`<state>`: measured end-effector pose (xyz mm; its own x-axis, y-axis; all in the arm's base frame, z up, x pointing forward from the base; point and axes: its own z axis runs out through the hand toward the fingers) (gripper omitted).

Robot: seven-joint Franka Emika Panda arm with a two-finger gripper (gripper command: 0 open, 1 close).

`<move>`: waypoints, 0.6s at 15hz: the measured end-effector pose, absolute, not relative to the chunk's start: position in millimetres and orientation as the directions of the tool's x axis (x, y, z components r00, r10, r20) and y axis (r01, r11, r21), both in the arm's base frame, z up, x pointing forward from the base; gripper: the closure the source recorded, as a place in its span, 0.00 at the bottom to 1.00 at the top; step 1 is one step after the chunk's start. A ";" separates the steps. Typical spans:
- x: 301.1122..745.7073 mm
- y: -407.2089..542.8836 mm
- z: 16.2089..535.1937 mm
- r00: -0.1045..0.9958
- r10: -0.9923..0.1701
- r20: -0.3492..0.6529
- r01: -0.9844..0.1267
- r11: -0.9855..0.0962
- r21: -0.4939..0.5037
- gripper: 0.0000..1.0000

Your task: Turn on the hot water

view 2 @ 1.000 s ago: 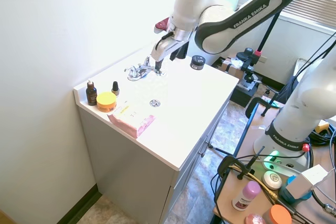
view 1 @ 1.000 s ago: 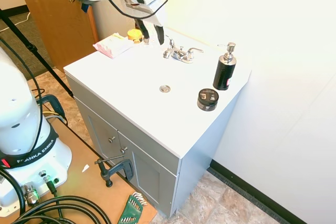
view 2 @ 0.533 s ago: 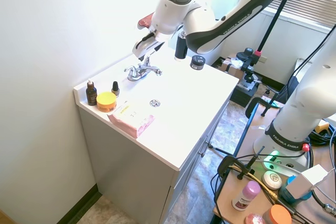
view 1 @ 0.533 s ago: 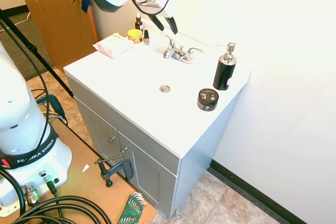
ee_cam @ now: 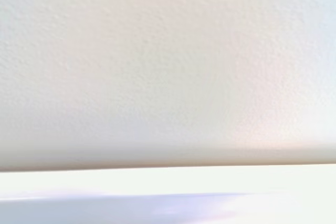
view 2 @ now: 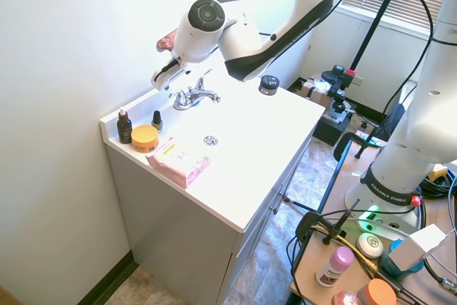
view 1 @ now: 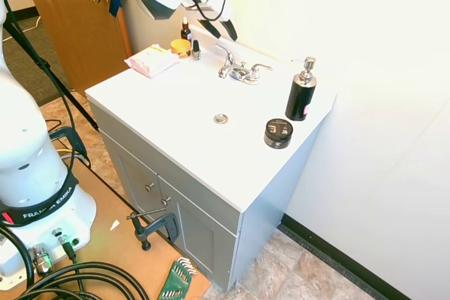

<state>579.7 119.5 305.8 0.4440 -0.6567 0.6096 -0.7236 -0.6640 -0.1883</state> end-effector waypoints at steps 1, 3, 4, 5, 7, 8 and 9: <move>580.3 117.5 299.6 0.447 -0.657 0.607 -0.729 -0.660 -0.178 0.00; 581.0 110.7 291.0 0.446 -0.665 0.599 -0.742 -0.649 -0.167 0.00; 581.4 108.1 290.0 0.440 -0.673 0.595 -0.751 -0.639 -0.167 0.00; 581.8 104.8 288.9 0.431 -0.683 0.589 -0.763 -0.624 -0.166 0.00; 579.0 101.9 288.2 0.425 -0.703 0.569 -0.782 -0.602 -0.160 0.00; 574.5 100.0 287.6 0.423 -0.714 0.558 -0.792 -0.591 -0.154 0.00; 568.6 97.0 288.1 0.424 -0.715 0.555 -0.797 -0.586 -0.146 0.00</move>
